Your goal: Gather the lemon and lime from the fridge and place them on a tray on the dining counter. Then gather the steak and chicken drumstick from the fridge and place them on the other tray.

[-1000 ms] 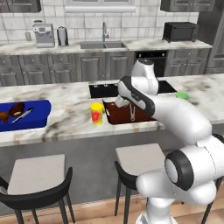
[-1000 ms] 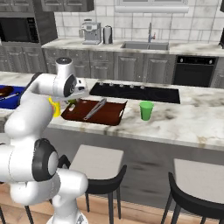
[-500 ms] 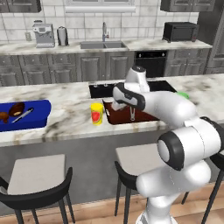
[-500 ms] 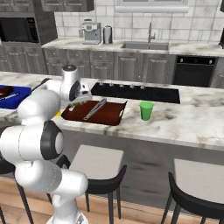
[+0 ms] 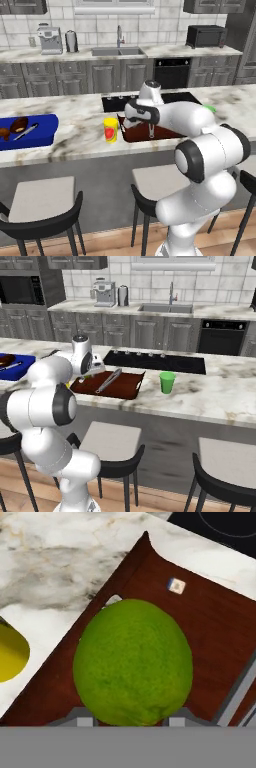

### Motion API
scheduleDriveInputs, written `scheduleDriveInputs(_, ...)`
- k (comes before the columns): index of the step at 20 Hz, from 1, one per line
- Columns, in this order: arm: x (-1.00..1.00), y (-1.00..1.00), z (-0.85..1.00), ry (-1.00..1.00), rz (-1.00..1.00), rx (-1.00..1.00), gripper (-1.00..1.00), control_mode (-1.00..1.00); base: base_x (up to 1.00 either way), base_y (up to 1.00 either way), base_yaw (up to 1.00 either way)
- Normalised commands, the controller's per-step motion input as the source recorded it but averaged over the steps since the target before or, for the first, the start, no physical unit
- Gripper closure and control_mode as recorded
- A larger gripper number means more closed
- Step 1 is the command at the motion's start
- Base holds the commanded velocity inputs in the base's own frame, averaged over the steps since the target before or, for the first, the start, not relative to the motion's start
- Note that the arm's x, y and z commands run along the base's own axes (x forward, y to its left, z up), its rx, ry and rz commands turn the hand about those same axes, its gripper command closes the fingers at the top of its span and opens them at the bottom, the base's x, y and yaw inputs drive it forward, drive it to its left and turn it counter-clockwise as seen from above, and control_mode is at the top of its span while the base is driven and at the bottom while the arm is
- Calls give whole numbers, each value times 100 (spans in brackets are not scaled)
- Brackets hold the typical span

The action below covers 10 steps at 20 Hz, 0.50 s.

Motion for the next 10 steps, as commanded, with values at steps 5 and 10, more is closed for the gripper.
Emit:
scheduleDriveInputs(5,7,0,-8,-1,0,0,100,-100,0,0,0)
scheduleDriveInputs(10,13,0,-2,0,0,0,100,-100,0,0,0)
